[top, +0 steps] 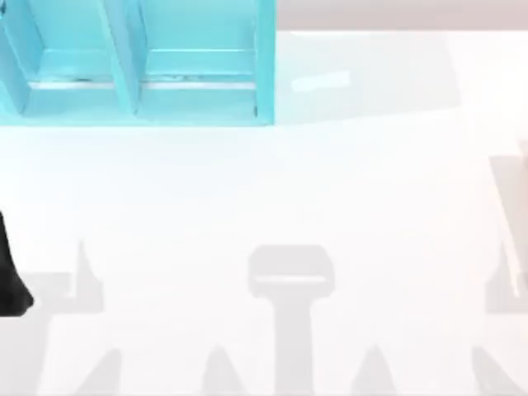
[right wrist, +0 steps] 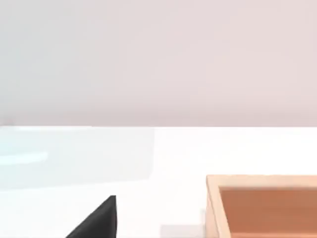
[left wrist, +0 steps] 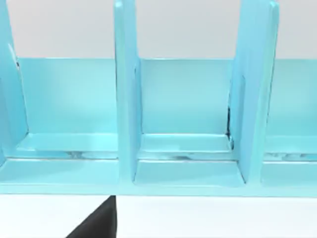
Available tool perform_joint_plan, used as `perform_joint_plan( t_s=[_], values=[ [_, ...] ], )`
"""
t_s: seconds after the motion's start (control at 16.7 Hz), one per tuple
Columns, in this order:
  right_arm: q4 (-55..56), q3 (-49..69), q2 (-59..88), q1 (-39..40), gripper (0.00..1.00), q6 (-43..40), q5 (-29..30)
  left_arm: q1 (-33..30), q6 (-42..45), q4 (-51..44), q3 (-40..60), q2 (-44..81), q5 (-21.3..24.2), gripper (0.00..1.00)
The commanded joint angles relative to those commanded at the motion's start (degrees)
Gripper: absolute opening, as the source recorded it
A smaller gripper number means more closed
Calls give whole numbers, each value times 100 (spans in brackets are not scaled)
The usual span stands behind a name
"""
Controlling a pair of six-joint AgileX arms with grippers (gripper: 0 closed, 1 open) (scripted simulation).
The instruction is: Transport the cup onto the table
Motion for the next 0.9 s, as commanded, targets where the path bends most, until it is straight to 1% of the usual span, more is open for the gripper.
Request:
perform_joint_plan(
  t_s=[0.24, 0.42, 0.6, 0.9],
  values=[
    [-189, 190, 190, -100, 100, -96, 0, 0, 0, 0, 0, 0, 0, 100],
    [-877, 906, 926, -444, 100, -427, -2, 0, 0, 0, 0, 0, 0, 100],
    [-1903, 2014, 2193, -950, 100, -916, -3, 0, 0, 0, 0, 0, 0, 100],
    [-3958, 4268, 5069, -1960, 100, -1903, -11, 0, 0, 0, 0, 0, 0, 100]
  ],
)
